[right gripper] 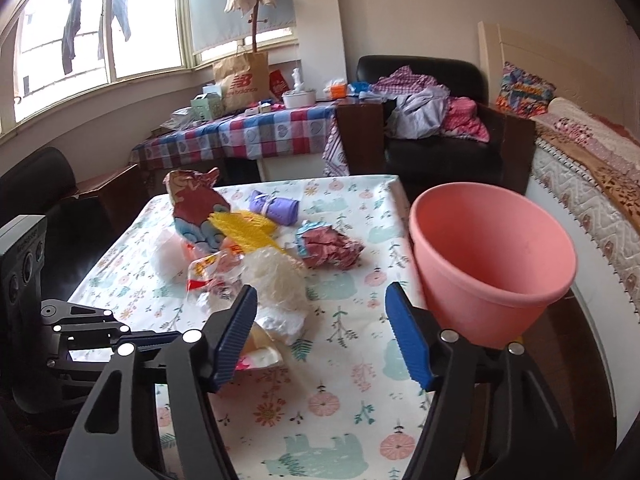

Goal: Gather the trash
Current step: 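Grasp the red-patterned paper cup with the left tool while the right tool grasps clear plastic wrap, then carry the cup and plastic wrap over the pink bucket and open both tools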

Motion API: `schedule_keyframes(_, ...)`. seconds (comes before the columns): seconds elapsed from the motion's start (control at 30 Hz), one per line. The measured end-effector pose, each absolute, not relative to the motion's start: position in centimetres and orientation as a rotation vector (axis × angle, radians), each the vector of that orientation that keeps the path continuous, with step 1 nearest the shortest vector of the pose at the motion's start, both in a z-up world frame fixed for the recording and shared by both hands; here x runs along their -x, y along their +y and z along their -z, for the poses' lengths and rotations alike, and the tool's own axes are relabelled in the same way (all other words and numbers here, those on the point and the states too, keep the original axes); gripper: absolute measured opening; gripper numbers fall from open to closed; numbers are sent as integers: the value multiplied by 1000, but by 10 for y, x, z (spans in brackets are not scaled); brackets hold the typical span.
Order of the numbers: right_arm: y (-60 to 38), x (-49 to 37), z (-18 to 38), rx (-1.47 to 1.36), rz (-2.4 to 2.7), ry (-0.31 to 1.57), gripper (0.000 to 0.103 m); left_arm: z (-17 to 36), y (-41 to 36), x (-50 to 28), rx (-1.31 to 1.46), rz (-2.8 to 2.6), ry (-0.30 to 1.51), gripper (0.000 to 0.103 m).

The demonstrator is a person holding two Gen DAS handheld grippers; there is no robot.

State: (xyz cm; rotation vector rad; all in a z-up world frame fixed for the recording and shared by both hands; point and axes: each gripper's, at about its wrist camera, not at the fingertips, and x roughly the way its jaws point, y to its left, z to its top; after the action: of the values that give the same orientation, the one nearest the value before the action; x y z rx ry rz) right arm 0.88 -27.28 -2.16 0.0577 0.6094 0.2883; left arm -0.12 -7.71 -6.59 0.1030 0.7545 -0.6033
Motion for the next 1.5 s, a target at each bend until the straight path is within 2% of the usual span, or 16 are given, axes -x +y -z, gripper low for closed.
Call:
schedule_keyframes(0.27, -253, -23, 24, -49, -359, 640, 63, 55, -55, 12, -68, 589, 763, 5)
schedule_keyframes(0.43, -242, -39, 38, -66, -397, 720, 49, 51, -43, 17, -45, 570, 758, 5)
schedule_keyframes(0.5, -241, -43, 44, -82, -413, 748, 46, 50, -40, 20, -39, 568, 757, 5)
schedule_keyframes(0.73, -230, -44, 42, -142, -506, 768, 46, 48, -39, 24, -45, 562, 762, 5)
schedule_keyframes(1.27, -198, -48, 62, 43, -439, 826, 45, 52, -10, 39, 12, 489, 789, 5)
schedule_keyframes(1.3, -199, -49, 63, 42, -433, 830, 32, 51, -8, 40, 16, 487, 786, 5)
schedule_keyframes(1.33, -200, -51, 64, 40, -427, 836, 24, 50, -7, 40, 18, 488, 783, 5)
schedule_keyframes(1.4, -205, -51, 64, 20, -425, 841, 18, 50, -5, 41, 22, 487, 779, 5)
schedule_keyframes(1.43, -207, -50, 63, 14, -426, 837, 4, 50, -4, 41, 25, 488, 776, 5)
schedule_keyframes(1.5, -214, -45, 59, 7, -418, 817, 3, 50, -3, 42, 30, 488, 774, 5)
